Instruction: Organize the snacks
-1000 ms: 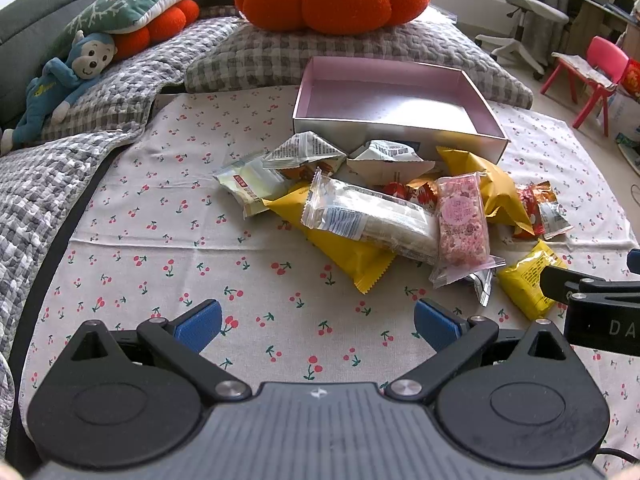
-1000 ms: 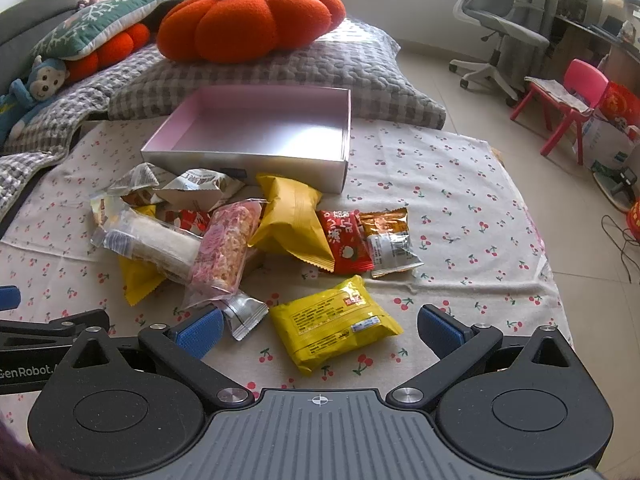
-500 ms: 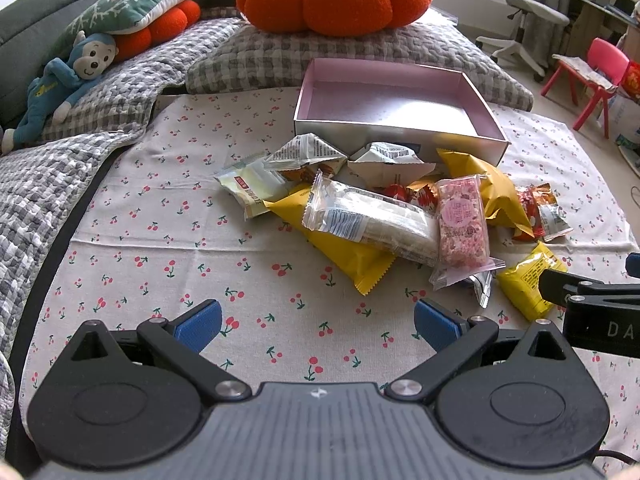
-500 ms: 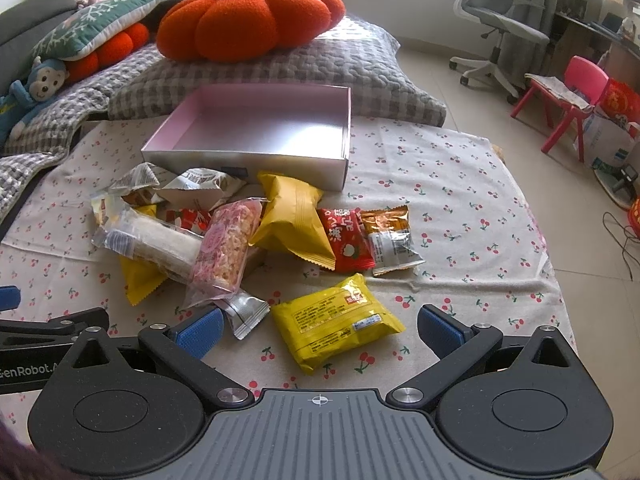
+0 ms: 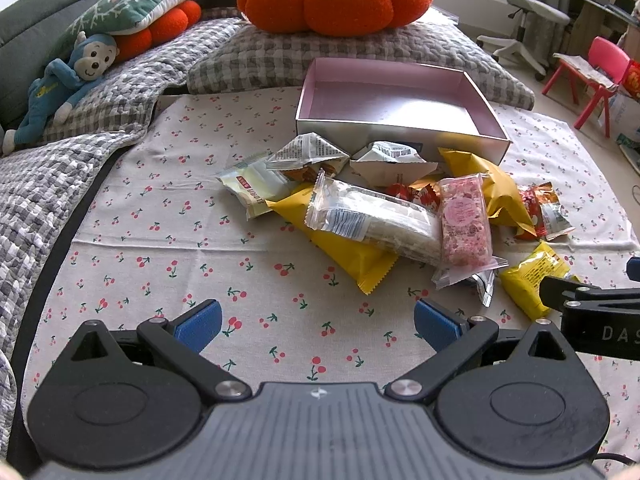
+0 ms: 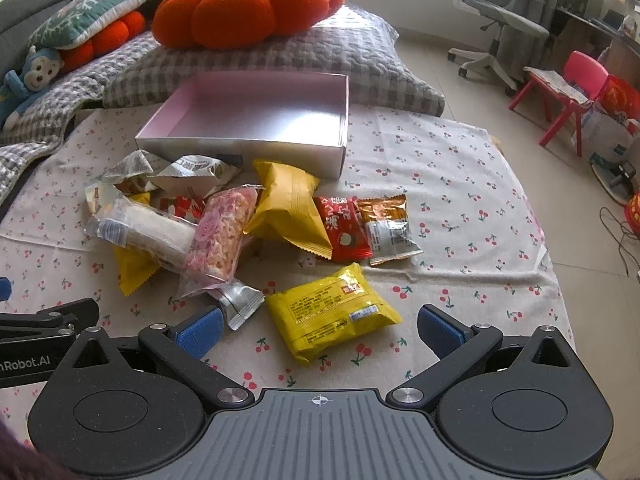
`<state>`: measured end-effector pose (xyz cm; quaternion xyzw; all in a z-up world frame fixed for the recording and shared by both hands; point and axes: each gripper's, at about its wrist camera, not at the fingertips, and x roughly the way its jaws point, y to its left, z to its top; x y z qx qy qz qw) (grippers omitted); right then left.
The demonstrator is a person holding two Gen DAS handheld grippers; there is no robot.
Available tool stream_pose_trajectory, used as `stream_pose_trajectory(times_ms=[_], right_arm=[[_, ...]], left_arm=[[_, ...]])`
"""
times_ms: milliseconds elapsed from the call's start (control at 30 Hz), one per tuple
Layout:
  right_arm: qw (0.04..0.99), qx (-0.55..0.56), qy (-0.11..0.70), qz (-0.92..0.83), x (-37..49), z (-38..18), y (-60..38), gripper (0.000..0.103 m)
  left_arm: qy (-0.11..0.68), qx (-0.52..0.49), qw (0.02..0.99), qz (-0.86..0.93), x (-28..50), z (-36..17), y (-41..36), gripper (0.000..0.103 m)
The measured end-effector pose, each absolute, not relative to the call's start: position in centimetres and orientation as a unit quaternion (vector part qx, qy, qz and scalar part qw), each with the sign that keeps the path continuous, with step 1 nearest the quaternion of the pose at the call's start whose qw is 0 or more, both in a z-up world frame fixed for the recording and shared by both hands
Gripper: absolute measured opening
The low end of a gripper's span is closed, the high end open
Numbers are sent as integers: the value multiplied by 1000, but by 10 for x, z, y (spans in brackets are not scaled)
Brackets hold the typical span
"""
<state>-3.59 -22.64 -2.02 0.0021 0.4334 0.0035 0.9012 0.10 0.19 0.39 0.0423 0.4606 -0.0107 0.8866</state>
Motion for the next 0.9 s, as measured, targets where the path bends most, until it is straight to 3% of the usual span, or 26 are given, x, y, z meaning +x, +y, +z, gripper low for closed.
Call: stream_pose_trajectory(times_ms=[900], right_arm=[[893,-14,449,20,-32,-18,-220,103]], left_arm=[[453,63,889,-8,5,1,0,102]])
